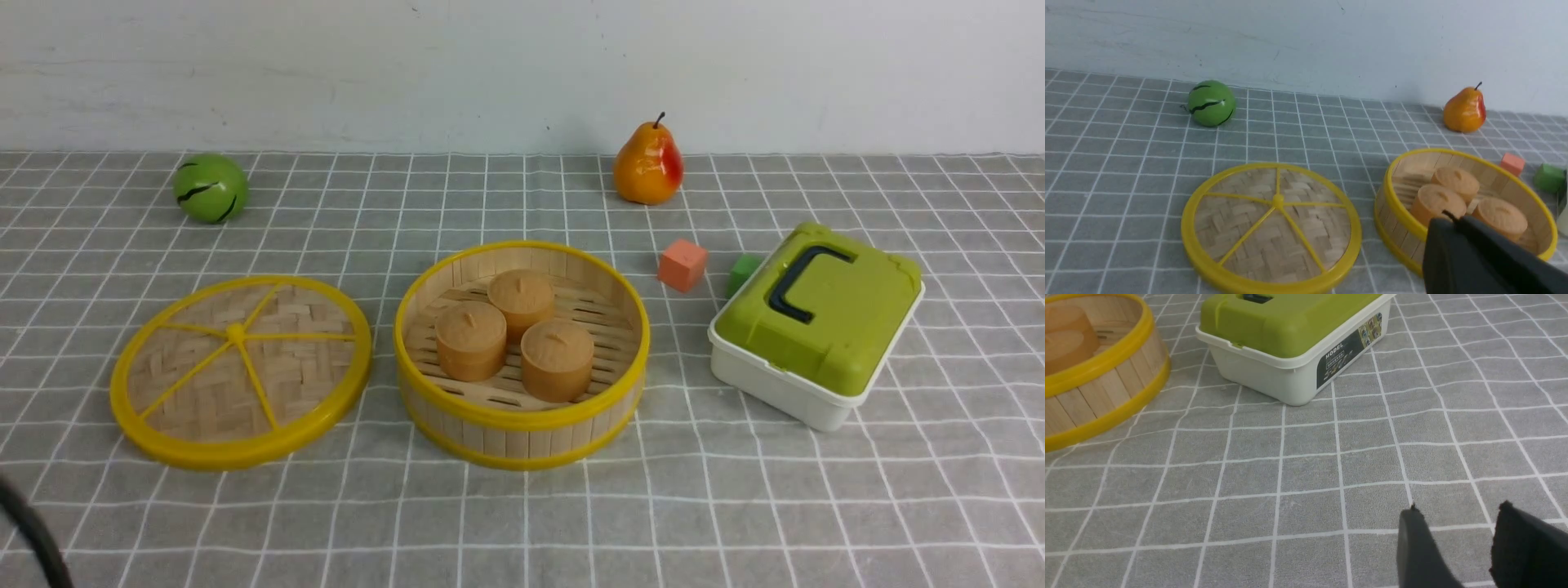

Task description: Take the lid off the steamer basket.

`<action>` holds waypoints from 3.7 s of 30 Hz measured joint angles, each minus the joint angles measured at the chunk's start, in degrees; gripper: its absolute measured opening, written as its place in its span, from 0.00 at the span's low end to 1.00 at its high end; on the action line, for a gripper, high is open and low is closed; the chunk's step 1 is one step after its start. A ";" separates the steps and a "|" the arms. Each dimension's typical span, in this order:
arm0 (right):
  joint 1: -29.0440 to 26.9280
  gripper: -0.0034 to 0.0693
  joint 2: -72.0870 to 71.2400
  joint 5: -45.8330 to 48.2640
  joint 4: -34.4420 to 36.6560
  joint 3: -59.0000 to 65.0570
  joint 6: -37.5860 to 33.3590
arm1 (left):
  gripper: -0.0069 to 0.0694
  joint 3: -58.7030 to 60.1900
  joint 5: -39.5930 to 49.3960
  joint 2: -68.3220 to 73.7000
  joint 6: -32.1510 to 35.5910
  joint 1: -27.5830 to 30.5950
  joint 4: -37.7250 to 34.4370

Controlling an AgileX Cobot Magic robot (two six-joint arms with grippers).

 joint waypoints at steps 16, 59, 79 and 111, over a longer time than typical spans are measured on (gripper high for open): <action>0.00 0.38 0.00 0.00 0.06 0.00 0.00 | 0.07 22.15 0.12 -11.62 1.50 0.00 -4.49; 0.00 0.38 0.00 0.00 0.06 0.00 0.00 | 0.07 29.01 1.58 -21.84 -3.66 -1.69 3.77; 0.00 0.38 0.00 0.00 0.06 0.00 0.00 | 0.07 29.01 1.63 -21.84 -3.62 -1.69 3.77; 0.00 0.38 0.00 0.00 0.06 0.00 0.00 | 0.10 29.01 1.80 -21.84 -3.62 -1.69 3.77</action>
